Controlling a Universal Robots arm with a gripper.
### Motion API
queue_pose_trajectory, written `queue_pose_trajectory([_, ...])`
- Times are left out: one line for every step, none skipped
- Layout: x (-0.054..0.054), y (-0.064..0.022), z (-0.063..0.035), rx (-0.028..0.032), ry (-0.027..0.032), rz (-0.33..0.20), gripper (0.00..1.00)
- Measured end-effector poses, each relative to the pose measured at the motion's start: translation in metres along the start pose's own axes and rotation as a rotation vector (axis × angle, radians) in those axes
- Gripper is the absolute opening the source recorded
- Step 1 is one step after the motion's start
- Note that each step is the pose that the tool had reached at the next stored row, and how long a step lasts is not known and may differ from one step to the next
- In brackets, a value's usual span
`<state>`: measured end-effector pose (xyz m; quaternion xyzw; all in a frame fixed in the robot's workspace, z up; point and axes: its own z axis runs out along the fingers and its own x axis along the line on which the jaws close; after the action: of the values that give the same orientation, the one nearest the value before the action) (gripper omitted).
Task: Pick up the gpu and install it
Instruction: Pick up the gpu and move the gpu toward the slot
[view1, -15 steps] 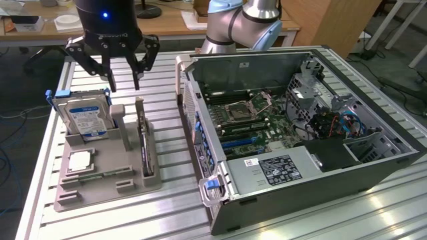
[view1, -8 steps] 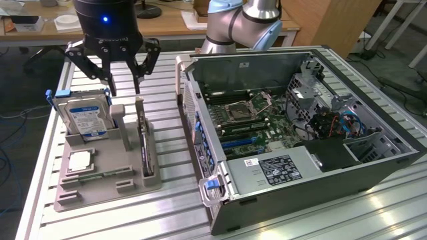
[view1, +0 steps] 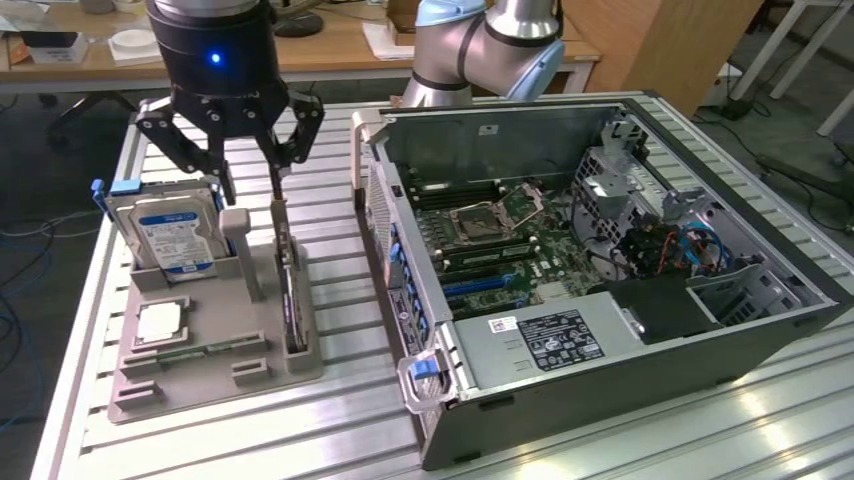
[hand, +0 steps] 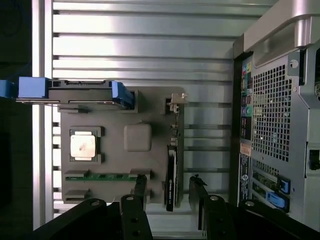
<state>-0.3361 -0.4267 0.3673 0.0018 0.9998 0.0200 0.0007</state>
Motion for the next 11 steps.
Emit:
queue_pose_trajectory([-0.001,0.0,0.0015,-0.0001,-0.0001,0.0,0.47])
queue_pose_trajectory([-0.002,-0.0001,0.003,-0.0001,-0.0003,0.0,0.47])
queue_pose_trajectory([-0.004,-0.0001,0.0041,-0.0002,-0.0003,0.0,0.47])
queue_pose_trajectory([-0.005,-0.0002,0.0052,-0.0002,-0.0003,0.0,0.47])
queue_pose_trajectory([-0.006,-0.0003,0.0063,-0.0003,-0.0003,0.0,0.47])
queue_pose_trajectory([-0.006,-0.0005,0.0074,-0.0003,-0.0004,0.0,0.47])
queue_pose_trajectory([-0.007,-0.0007,0.0083,-0.0002,-0.0004,0.0,0.47])
queue_pose_trajectory([-0.007,-0.0011,0.0093,-0.0002,-0.0002,0.0,0.47])
queue_pose_trajectory([-0.008,-0.0013,0.0107,-0.0001,-0.0001,0.0,0.47])
queue_pose_trajectory([-0.008,-0.0014,0.0123,-0.0001,-0.0001,0.0,0.47])
queue_pose_trajectory([-0.008,-0.0015,0.0138,-0.0001,0.0,-0.001,0.47])
